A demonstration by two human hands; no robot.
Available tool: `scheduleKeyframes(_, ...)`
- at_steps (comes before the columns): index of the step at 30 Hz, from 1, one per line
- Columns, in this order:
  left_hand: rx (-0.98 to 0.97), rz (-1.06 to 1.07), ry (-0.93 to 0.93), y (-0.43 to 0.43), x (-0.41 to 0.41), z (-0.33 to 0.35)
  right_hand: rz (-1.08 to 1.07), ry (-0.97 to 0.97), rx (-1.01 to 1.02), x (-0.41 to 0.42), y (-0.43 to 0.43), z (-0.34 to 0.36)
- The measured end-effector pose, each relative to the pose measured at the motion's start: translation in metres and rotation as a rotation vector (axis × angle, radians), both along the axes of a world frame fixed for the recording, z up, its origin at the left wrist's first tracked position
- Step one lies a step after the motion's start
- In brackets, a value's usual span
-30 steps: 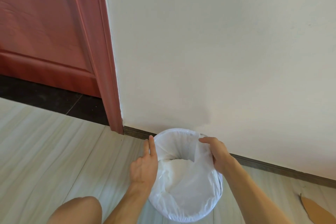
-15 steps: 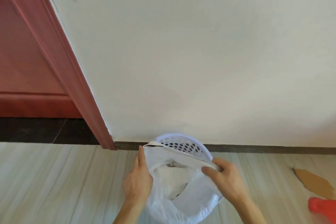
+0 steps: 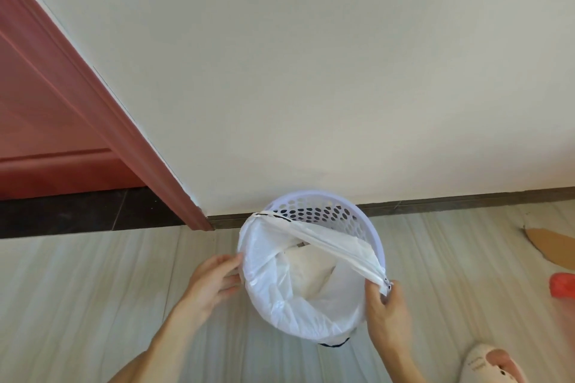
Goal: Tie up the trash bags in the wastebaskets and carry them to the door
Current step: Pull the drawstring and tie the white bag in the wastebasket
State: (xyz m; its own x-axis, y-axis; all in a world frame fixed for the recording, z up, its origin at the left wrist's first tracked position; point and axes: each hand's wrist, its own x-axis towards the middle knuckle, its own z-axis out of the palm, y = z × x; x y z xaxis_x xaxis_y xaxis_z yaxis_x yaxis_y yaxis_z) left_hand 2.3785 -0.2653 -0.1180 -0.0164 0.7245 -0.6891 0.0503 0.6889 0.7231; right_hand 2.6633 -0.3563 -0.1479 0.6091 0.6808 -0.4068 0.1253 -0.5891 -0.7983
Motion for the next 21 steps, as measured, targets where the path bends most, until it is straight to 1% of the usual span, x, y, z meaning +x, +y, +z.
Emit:
scheduleKeyframes(2, 0.022, 0.023, 0.104, -0.003, -0.011, 0.011, -0.029, 0.0, 0.0, -0.002, -0.001, -0.001)
scheduleKeyframes(6, 0.024, -0.072, 0.168, -0.013, -0.014, 0.024, -0.123, 0.007, 0.001, -0.014, 0.005, -0.005)
scheduleKeyframes(10, 0.108, -0.109, 0.28, -0.001, -0.001, 0.022, -0.181, -0.011, 0.005, -0.022, 0.005, -0.006)
scheduleKeyframes(12, 0.196, -0.147, 0.347, 0.011, 0.011, 0.019, -0.162, -0.015, 0.016, -0.022, 0.004, -0.004)
scheduleKeyframes(15, 0.413, -0.29, 0.534, 0.033, 0.031, 0.014, -0.145, 0.005, 0.027, -0.017, 0.0, -0.007)
scheduleKeyframes(17, 0.507, -0.415, 0.652, 0.044, 0.041, 0.011, -0.158, 0.1, 0.061, -0.017, -0.007, -0.014)
scheduleKeyframes(20, 0.479, -0.591, 0.723, 0.055, 0.044, 0.004, -0.08, 0.334, 0.051, -0.025, -0.023, -0.013)
scheduleKeyframes(21, 0.461, -0.625, 0.738, 0.055, 0.044, 0.002, -0.066, 0.348, 0.044, -0.029, -0.024, -0.01)
